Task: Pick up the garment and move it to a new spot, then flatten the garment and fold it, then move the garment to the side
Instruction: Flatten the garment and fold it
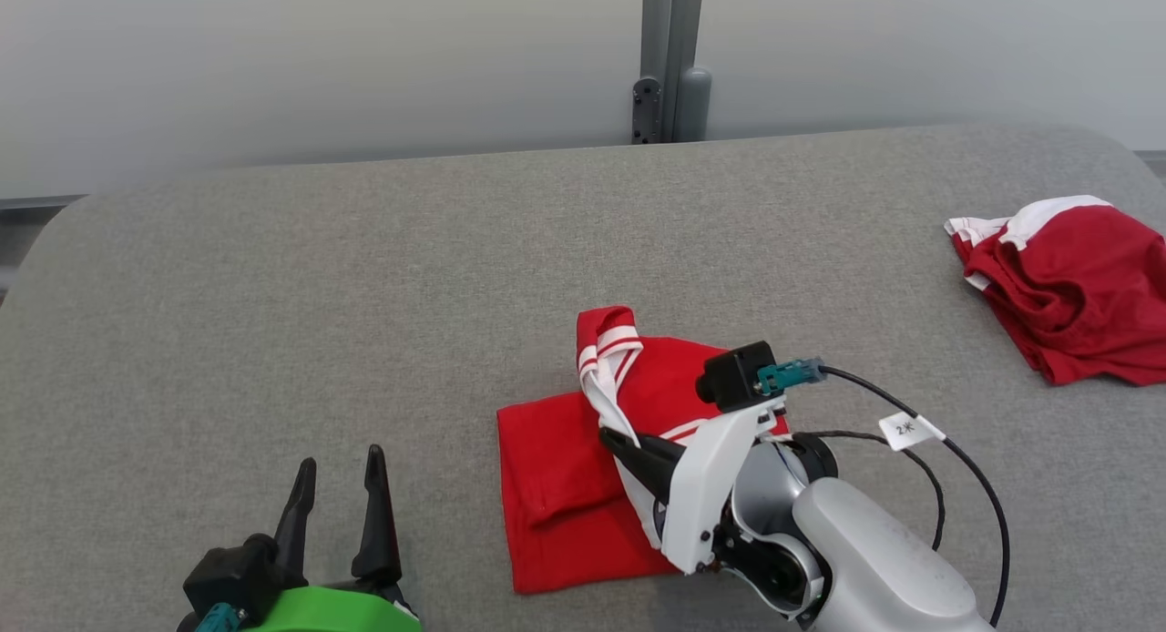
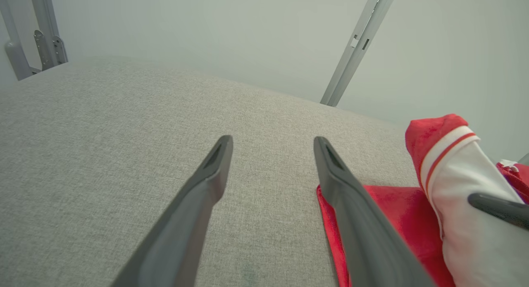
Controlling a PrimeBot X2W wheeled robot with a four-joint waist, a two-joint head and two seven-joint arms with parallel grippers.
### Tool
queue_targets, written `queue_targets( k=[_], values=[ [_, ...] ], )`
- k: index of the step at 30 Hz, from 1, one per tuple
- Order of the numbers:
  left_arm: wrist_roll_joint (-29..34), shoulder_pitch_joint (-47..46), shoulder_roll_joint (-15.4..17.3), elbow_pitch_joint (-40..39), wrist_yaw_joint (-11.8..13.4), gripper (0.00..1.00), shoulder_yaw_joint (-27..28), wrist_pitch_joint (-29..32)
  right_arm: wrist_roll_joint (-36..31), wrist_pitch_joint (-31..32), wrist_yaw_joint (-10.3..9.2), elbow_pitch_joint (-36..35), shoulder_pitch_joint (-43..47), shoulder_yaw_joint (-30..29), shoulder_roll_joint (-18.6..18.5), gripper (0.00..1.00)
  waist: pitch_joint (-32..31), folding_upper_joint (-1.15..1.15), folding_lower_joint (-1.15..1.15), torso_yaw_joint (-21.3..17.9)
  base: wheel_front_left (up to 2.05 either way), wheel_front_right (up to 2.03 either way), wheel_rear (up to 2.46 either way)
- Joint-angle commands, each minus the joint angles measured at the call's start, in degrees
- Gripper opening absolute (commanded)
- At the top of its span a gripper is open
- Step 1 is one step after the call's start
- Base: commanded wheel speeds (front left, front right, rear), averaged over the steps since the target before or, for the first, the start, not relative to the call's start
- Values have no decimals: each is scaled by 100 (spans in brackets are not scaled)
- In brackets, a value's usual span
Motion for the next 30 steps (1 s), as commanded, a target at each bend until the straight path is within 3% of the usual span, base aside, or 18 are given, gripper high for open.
queue_targets(
  k=[1, 7, 13, 15, 16, 17, 24, 30],
  values=[
    [-18, -104, -13, 21, -32, 100, -14, -1, 35, -67, 2, 181, -113, 56, 36, 0, 0, 0, 0, 121, 0, 0, 0],
    [10, -157, -61, 95, -47, 100, -135, -1, 187, -326, 2, 1105, -474, 324, 140, 0, 2, 0, 0, 366, 0, 0, 0],
    [0, -183, -102, 165, -80, 100, -207, -1, 828, -646, 2, 1568, -802, 854, 148, 0, -13, 0, 0, 570, 0, 0, 0],
    [0, -192, -109, 184, -88, 100, -219, 0, 1012, -704, 2, 1716, -910, 1052, 150, 24, -14, 0, 0, 608, 0, 0, 0],
    [4, -212, -115, 204, -87, 100, -231, -1, 1174, -785, 2, 1859, -1023, 1202, 145, 75, -15, 0, 0, 636, 0, 0, 0],
    [4, -221, -119, 212, -90, 100, -239, -1, 1270, -829, 2, 1917, -1074, 1276, 147, 100, -17, 0, 0, 651, 0, 0, 0],
    [23, -195, -130, 208, -81, 100, -185, -1, 1853, -1272, 2, 2041, -1415, 1645, 143, 100, -21, 0, 0, 605, 0, 0, 0],
    [59, -133, -131, 163, -91, 100, -160, -1, 1836, -1925, 2, 2266, -1732, 1603, 144, 100, -9, 0, 0, 427, 0, 0, 0]
  ],
)
